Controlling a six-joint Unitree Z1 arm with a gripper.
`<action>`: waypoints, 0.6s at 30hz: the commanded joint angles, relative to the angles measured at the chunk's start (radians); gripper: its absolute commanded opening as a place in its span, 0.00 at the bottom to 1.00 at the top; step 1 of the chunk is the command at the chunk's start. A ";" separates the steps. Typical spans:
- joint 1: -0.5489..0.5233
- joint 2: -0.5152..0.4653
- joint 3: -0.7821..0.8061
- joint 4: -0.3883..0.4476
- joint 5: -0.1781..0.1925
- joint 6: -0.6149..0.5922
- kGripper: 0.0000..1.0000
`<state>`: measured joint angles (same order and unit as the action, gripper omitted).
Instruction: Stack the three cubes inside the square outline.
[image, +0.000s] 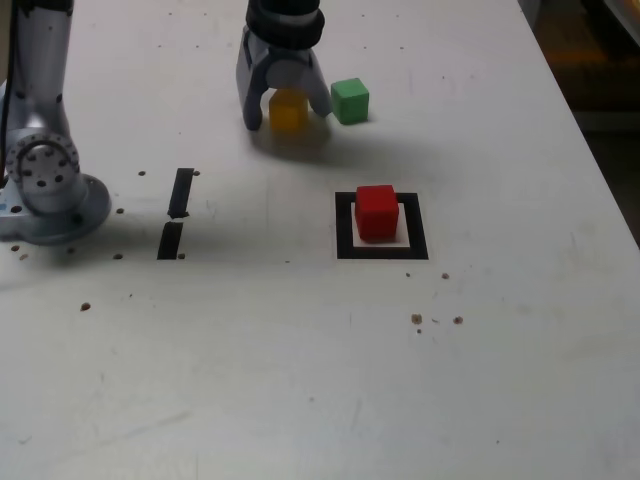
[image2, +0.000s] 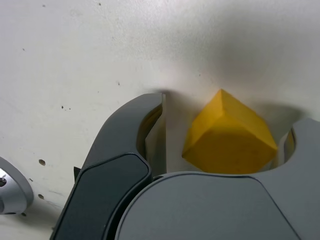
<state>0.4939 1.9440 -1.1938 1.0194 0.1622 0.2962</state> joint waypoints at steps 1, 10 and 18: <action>0.000 -0.003 -0.005 0.005 -0.016 0.032 0.80; 0.000 -0.002 -0.037 -0.016 0.003 0.072 0.44; 0.000 0.016 -0.027 -0.046 -0.002 0.081 0.38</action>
<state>0.4938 1.9491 -1.2283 0.9769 0.1633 0.3761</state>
